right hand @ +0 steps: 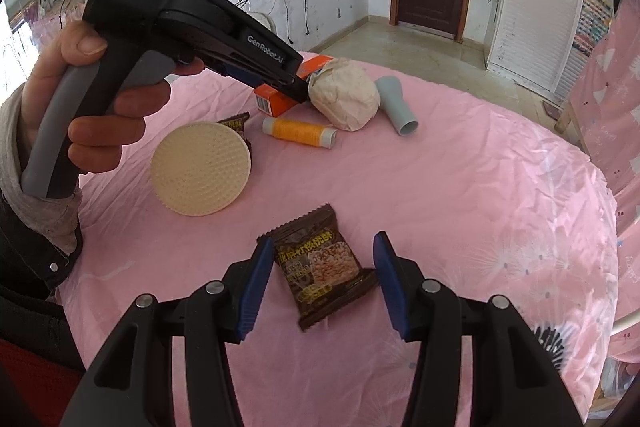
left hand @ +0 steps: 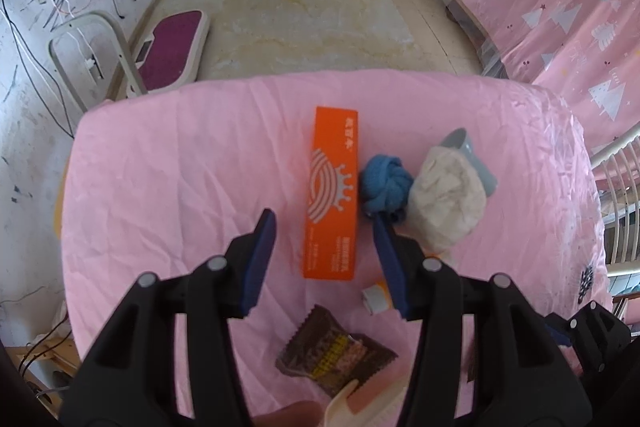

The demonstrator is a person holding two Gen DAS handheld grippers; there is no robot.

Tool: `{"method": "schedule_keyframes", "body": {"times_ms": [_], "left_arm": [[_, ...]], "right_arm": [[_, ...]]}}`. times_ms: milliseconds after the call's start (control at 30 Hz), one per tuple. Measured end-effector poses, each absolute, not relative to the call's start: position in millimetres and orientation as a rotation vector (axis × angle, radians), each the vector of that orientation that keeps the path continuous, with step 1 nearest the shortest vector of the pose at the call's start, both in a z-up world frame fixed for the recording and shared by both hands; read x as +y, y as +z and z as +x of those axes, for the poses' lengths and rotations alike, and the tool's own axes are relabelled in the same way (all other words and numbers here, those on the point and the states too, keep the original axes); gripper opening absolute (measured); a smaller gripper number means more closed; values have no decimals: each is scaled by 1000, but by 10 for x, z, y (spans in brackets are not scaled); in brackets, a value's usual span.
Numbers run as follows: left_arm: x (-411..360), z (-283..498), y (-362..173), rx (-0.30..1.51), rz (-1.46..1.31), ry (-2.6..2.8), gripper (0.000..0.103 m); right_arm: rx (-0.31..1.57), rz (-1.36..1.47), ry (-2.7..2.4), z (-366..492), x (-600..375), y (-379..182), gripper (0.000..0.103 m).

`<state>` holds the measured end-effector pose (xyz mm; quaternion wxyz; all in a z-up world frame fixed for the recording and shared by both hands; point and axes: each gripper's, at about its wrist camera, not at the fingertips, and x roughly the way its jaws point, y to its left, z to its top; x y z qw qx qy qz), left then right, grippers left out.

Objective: Collect trash
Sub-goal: 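Grasp the orange box with the left tool while the right tool grasps the brown snack packet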

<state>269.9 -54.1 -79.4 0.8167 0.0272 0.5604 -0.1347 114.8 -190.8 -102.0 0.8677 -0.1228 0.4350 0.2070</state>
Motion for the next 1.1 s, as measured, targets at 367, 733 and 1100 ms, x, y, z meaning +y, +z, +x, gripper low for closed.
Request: {"method": "schedule_keyframes", "body": {"times_ms": [367, 733, 1100], "left_arm": [[-544, 2702, -855, 1191, 50, -290, 22], [-449, 2542, -570, 1130, 17, -259, 22], [-555, 2230, -113, 1031, 17, -249, 22]], "right_arm": [[916, -285, 413, 1216, -1831, -1104, 42], [884, -281, 412, 1066, -1864, -1065, 27], [784, -199, 349, 847, -2276, -710, 27]]}}
